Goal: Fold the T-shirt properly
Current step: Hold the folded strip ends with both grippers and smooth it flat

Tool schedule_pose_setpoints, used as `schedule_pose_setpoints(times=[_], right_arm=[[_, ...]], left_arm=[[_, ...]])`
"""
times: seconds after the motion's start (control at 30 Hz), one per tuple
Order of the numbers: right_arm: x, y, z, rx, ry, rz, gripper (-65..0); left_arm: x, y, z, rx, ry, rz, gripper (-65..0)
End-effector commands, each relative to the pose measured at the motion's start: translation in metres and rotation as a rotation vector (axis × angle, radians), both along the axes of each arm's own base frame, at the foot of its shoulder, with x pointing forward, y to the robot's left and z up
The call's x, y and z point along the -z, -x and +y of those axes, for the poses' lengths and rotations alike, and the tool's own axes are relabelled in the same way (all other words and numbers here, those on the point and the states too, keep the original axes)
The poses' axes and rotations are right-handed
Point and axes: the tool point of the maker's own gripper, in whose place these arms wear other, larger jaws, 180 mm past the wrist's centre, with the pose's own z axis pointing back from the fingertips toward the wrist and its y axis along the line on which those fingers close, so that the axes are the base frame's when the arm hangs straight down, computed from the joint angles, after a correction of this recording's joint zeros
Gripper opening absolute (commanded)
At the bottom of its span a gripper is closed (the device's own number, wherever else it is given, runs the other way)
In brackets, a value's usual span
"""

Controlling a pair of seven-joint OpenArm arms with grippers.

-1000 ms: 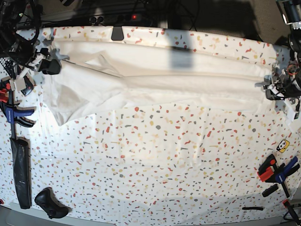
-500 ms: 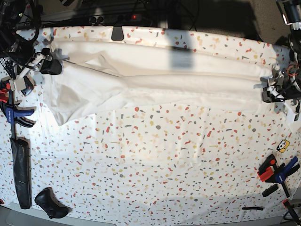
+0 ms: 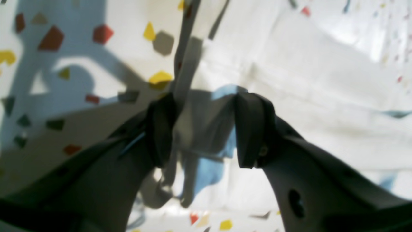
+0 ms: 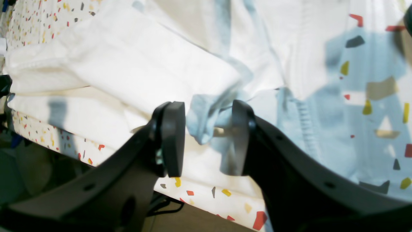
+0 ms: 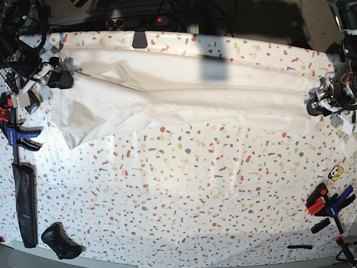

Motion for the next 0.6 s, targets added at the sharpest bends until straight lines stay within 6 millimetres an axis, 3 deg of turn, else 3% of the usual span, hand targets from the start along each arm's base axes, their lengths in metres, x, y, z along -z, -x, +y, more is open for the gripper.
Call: schedule_pose_setpoints(times=[0.0, 0.13, 0.33, 0.57], right_arm=[[-0.016, -0.009, -0.001, -0.012, -0.004, -0.059, -40.6], [-0.020, -0.012, 0.002, -0.014, -0.026, -0.078, -40.6], [-0.027, -0.023, 0.001, -0.014, -0.024, -0.110, -40.6], [-0.034, -0.034, 0.002, -0.018, -0.020, -0.138, -40.6]], left_arm=[[0.008, 0.008, 0.002, 0.003, 0.012, 0.044, -35.4], [0.024, 0.023, -0.011, -0.002, 0.144, 0.089, -40.7], [0.035, 0.034, -0.013, -0.006, 0.168, 0.136, -65.0], [0.034, 0.033, -0.010, -0.005, 0.160, 0.132, -65.0]])
